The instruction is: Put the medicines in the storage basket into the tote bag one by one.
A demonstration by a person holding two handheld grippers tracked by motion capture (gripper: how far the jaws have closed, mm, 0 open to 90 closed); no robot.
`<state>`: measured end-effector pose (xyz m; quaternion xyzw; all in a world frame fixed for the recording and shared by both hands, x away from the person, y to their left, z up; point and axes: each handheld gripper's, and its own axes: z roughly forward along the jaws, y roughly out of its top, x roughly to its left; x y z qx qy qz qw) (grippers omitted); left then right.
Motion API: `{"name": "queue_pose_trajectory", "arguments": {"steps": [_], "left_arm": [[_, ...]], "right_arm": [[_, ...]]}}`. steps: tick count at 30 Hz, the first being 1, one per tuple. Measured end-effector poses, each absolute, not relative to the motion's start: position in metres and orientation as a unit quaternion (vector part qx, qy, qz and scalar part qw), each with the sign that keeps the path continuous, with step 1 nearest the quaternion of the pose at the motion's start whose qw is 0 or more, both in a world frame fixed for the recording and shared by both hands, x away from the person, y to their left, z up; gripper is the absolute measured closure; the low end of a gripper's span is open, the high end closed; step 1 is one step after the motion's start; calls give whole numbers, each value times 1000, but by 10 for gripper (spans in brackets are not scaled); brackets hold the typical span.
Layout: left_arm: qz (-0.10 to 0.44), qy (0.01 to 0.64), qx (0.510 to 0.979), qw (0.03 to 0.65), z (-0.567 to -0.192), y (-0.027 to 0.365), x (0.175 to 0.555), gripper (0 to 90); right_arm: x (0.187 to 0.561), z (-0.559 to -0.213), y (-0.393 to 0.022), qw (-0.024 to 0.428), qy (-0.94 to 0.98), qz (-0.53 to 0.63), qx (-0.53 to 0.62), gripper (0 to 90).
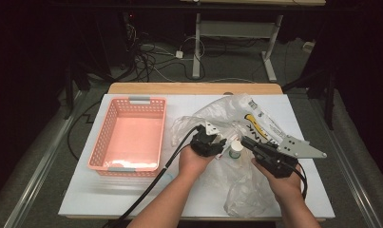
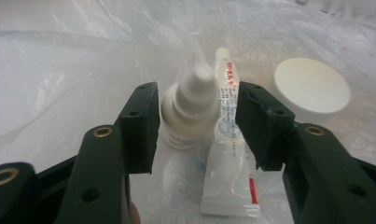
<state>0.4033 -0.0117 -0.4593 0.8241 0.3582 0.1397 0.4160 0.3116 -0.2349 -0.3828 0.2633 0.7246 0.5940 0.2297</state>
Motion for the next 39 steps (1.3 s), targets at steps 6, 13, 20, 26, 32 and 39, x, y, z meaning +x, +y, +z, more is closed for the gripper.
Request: {"name": "queue_pose_trajectory", "arguments": {"steps": [6, 13, 20, 26, 32, 39], "left_arm": [[130, 361, 822, 420, -454, -6, 393, 450], [112, 341, 831, 424, -458, 5, 374, 449], [90, 335, 836, 426, -466, 25, 347, 420], [78, 333, 840, 422, -472, 46, 323, 360], [69, 332, 847, 410, -476, 61, 306, 320], [63, 347, 840, 412, -479, 75, 301, 212]], "right_arm": [[311, -382, -234, 229, 725, 594, 263, 900], [311, -383, -234, 230, 725, 593, 262, 900], [311, -383, -234, 230, 726, 592, 263, 900], [311, -383, -234, 231, 727, 589, 264, 900], [311, -383, -235, 232, 727, 588, 267, 900], [309, -378, -244, 242, 717, 594, 274, 900]]}}
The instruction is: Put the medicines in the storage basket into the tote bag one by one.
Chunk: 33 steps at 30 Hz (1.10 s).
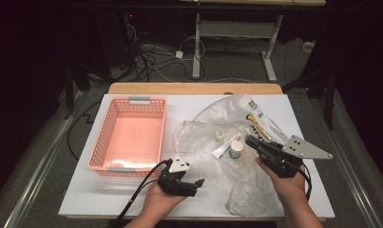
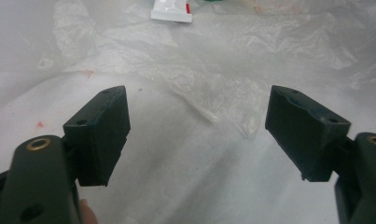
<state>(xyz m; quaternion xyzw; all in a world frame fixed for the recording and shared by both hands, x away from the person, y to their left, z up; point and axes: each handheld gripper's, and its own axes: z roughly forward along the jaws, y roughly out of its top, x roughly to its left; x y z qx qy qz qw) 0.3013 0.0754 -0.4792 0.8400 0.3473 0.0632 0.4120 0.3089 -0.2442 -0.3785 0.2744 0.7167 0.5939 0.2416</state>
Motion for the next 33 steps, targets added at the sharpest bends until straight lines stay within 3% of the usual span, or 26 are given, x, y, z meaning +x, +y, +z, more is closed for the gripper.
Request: {"name": "queue_pose_trajectory", "arguments": {"steps": [13, 23, 33], "left_arm": [[70, 351, 847, 393, -485, 77, 300, 177], [94, 374, 840, 382, -488, 79, 307, 98], [79, 389, 839, 373, -486, 44, 331, 45]], "right_arm": [[310, -371, -271, 260, 688, 608, 300, 900], [306, -371, -273, 266, 689, 602, 304, 900], [296, -382, -264, 252, 714, 585, 290, 900]]}}
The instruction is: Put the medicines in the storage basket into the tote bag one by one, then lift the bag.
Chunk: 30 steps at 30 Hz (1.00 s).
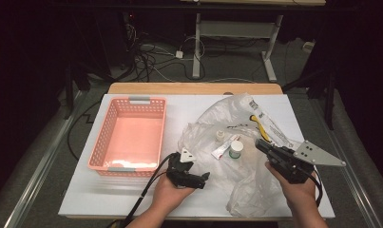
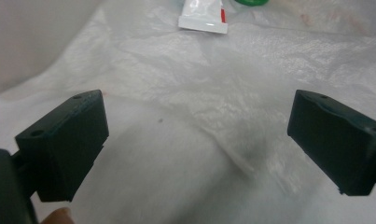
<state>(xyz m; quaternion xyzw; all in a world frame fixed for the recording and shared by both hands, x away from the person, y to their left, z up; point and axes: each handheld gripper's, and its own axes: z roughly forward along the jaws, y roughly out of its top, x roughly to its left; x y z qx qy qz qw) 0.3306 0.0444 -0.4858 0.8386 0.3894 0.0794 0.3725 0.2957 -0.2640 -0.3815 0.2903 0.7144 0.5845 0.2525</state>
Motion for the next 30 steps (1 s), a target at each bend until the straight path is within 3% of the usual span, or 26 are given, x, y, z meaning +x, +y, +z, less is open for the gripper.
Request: {"name": "queue_pose_trajectory", "arguments": {"steps": [7, 11, 14, 18, 26, 30], "left_arm": [[89, 429, 829, 348, -491, 43, 353, 41], [112, 399, 850, 325, -491, 32, 349, 61], [105, 355, 861, 348, -491, 31, 343, 305], [106, 354, 859, 354, -491, 31, 342, 426], [96, 301, 876, 363, -490, 27, 335, 855], [94, 302, 876, 365, -490, 29, 335, 882]], "right_arm": [[292, -384, -260, 251, 721, 577, 289, 900], [292, -386, -260, 249, 721, 576, 295, 900], [291, -386, -260, 251, 722, 574, 294, 900], [293, -385, -258, 243, 718, 579, 300, 900], [295, -385, -255, 246, 721, 576, 297, 900], [294, -389, -253, 241, 725, 574, 294, 900]]}}
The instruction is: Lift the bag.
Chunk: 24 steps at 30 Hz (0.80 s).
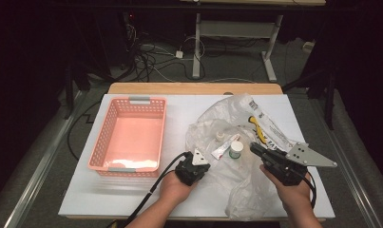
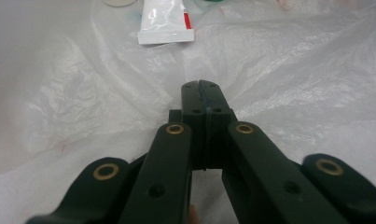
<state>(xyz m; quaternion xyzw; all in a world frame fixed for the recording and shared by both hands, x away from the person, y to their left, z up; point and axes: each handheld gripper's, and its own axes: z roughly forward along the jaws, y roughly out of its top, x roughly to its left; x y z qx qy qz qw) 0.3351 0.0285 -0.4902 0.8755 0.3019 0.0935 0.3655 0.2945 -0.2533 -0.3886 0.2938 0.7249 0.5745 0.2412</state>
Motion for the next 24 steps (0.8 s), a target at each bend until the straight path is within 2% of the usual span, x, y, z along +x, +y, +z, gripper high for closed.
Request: {"name": "queue_pose_trajectory", "arguments": {"steps": [7, 16, 20, 24], "left_arm": [[94, 315, 847, 417, -486, 40, 331, 885], [119, 307, 813, 480, -456, 40, 331, 886], [130, 306, 814, 477, -451, 46, 328, 886], [128, 312, 832, 441, -463, 50, 330, 883]], "right_arm": [[293, -386, -256, 240, 723, 579, 292, 900], [296, -386, -259, 241, 722, 580, 290, 900], [295, -385, -260, 244, 721, 581, 289, 900], [295, -386, -259, 242, 722, 579, 291, 900]]}}
